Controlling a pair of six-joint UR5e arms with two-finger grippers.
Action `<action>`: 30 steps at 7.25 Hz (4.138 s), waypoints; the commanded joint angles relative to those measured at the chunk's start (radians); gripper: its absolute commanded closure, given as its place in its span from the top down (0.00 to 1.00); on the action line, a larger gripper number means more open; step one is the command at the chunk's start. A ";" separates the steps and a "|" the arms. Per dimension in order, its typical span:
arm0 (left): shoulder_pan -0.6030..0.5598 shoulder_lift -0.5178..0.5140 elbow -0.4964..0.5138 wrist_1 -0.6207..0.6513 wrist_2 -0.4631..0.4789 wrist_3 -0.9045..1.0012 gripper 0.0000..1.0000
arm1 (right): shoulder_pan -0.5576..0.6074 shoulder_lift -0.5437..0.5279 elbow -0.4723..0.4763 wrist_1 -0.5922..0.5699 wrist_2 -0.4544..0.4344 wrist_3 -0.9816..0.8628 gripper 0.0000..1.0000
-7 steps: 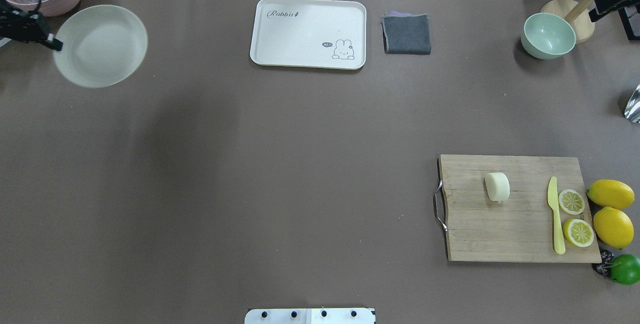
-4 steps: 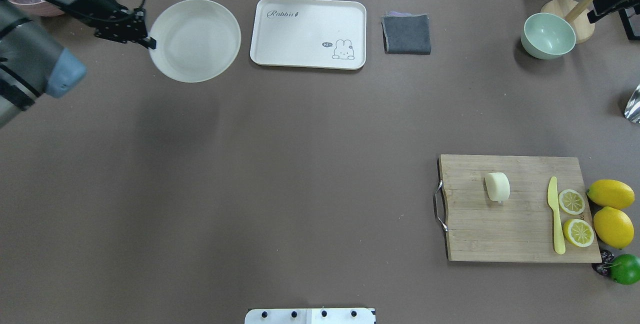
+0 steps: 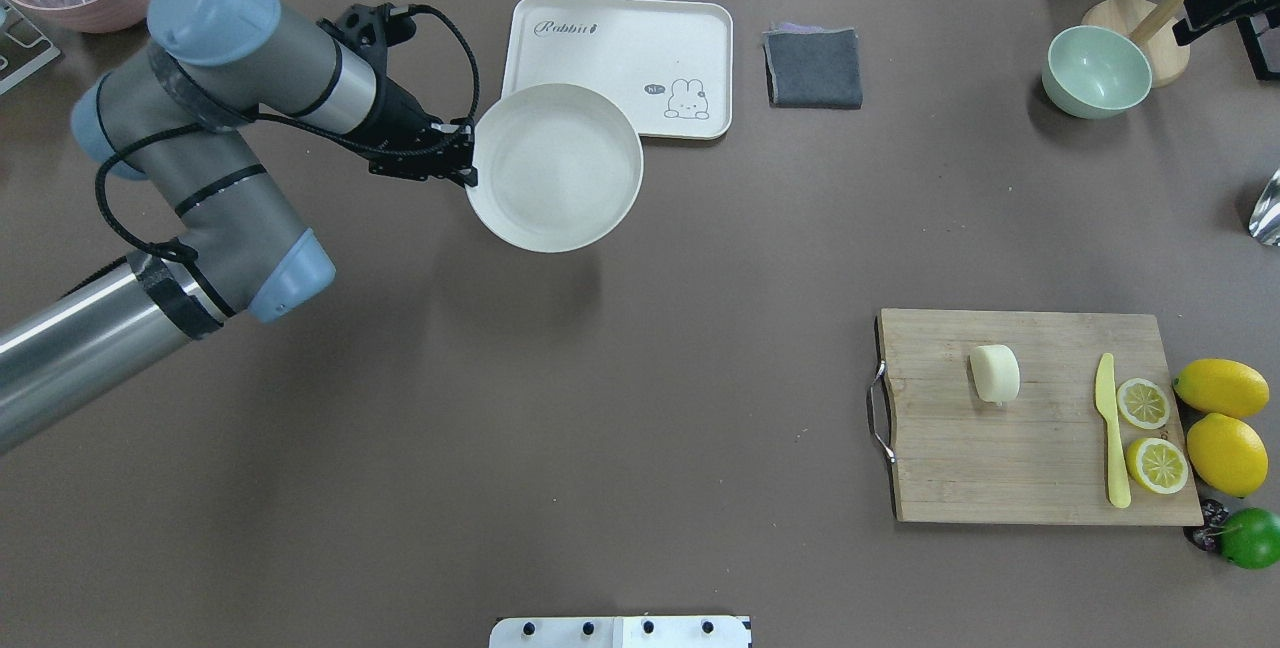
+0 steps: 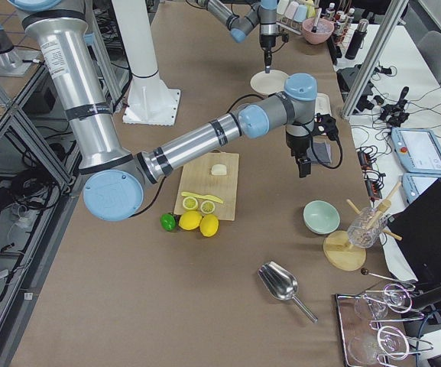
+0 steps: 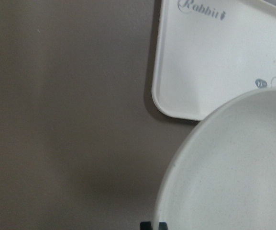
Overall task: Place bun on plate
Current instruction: 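Lower the white plate onto the table center and open the left gripper, then withdraw the left arm while the right arm reaches over the cutting board, then lower the right gripper onto the pale yellow bun and close it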
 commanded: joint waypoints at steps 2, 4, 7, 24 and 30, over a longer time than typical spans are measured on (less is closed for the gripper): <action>0.163 0.016 -0.040 -0.006 0.117 -0.020 0.00 | -0.008 0.003 0.002 -0.001 0.046 0.008 1.00; 0.205 0.031 -0.047 -0.010 0.140 -0.020 0.00 | -0.011 0.003 0.001 0.001 0.045 0.020 1.00; 0.161 0.033 -0.066 -0.006 0.128 -0.009 0.98 | -0.013 0.003 -0.001 0.001 0.046 0.022 1.00; -0.603 0.406 -0.101 0.071 -0.283 0.971 0.98 | -0.419 -0.124 0.103 0.001 0.098 0.364 1.00; -0.660 0.410 -0.104 0.066 -0.275 0.972 0.98 | -0.582 -0.190 0.116 -0.006 -0.057 0.453 1.00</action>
